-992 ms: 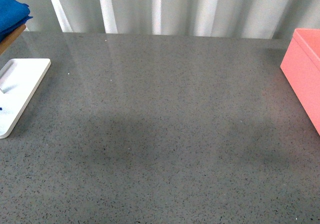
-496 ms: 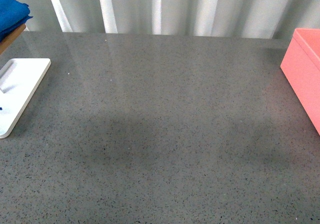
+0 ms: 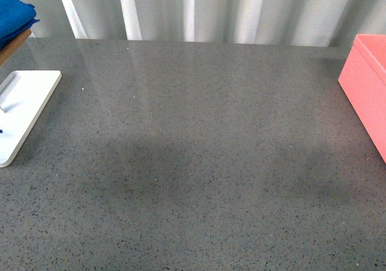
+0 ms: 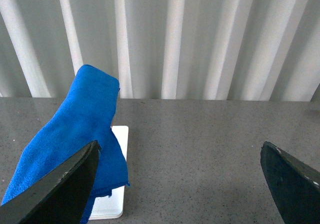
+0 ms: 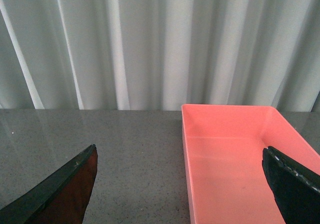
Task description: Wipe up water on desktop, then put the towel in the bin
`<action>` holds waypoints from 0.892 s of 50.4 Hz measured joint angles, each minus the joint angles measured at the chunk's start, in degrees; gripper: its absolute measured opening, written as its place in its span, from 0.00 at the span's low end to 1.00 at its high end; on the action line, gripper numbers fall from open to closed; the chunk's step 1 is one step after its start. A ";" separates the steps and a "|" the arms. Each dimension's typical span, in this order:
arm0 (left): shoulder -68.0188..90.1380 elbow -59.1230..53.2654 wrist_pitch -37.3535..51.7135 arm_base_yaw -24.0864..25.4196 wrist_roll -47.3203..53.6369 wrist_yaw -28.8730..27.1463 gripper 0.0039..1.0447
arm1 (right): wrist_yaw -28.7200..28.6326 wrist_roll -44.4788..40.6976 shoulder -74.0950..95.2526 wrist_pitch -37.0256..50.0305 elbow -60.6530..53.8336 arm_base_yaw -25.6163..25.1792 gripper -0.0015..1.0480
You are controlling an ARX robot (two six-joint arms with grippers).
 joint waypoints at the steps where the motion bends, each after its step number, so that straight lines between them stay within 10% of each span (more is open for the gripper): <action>1: 0.00 0.00 0.00 0.00 0.00 0.00 0.94 | 0.00 0.00 0.00 0.00 0.00 0.00 0.93; 20: 0.24 0.11 -0.28 -0.17 -0.09 -0.28 0.94 | 0.00 0.00 0.00 0.00 0.02 0.00 0.93; 29: 14.60 8.28 -16.61 -15.28 -6.29 -26.64 0.94 | 0.00 0.00 -0.04 0.00 0.00 0.00 0.93; 45: 48.68 27.69 11.13 -7.39 -1.22 -11.45 0.94 | 0.00 0.00 -0.04 0.00 0.00 0.00 0.93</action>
